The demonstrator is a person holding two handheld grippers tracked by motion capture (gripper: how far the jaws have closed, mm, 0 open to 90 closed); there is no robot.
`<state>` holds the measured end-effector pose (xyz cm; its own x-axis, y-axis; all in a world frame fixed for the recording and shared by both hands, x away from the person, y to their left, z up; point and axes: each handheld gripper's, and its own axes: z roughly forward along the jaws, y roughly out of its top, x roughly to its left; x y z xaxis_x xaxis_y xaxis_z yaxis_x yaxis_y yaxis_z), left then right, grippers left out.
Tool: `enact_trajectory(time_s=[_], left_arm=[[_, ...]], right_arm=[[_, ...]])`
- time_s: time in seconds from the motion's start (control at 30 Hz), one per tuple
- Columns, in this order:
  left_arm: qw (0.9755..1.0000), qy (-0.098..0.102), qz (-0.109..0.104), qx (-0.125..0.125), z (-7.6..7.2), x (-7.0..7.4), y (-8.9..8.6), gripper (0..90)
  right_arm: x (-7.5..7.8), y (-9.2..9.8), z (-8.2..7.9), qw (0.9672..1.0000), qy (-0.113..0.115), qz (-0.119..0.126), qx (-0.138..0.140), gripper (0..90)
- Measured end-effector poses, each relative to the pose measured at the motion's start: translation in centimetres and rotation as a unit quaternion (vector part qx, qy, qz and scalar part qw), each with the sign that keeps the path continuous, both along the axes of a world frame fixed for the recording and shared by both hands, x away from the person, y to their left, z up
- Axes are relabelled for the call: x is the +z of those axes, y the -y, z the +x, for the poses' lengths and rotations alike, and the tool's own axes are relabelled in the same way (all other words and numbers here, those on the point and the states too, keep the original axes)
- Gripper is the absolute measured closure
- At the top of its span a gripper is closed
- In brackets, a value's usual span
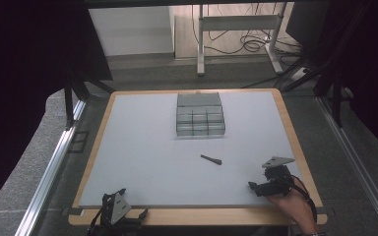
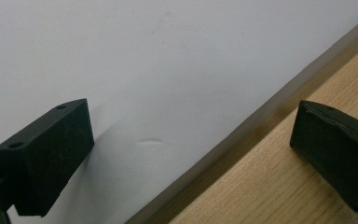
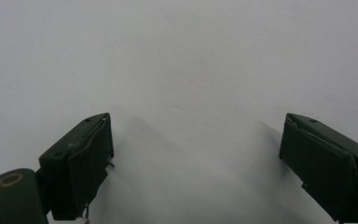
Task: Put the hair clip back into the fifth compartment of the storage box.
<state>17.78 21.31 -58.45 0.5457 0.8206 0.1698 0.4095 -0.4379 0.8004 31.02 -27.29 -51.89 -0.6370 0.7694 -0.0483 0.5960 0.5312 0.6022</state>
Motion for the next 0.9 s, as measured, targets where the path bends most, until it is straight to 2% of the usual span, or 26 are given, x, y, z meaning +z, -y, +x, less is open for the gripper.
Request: enact_trajectory(time_s=[0.1,0.33,0.53,0.7,0.9], left_arm=[[1.0,0.0,0.0,0.001,0.0,0.0,0.0,0.0],[1.0,0.0,0.0,0.001,0.0,0.0,0.0,0.0],[1.0,-0.001,0.0,0.001,0.0,0.0,0.0,0.0],[1.0,0.0,-0.001,0.002,0.0,0.0,0.1,0.0],[1.0,0.0,-0.001,0.001,0.0,0.0,0.1,0.0]], right_arm=[[0.4,-0.3,-0.1,0.9999,0.001,-0.011,0.012,12.4],[1.0,-0.3,0.4,0.9997,-0.012,-0.011,0.017,18.1],[1.8,-0.7,1.2,0.9984,-0.043,-0.009,0.034,28.8],[2.0,-1.3,2.0,0.9971,-0.062,-0.012,0.044,31.3],[2.5,-2.1,2.7,0.9969,-0.06,-0.019,0.047,32.8]])
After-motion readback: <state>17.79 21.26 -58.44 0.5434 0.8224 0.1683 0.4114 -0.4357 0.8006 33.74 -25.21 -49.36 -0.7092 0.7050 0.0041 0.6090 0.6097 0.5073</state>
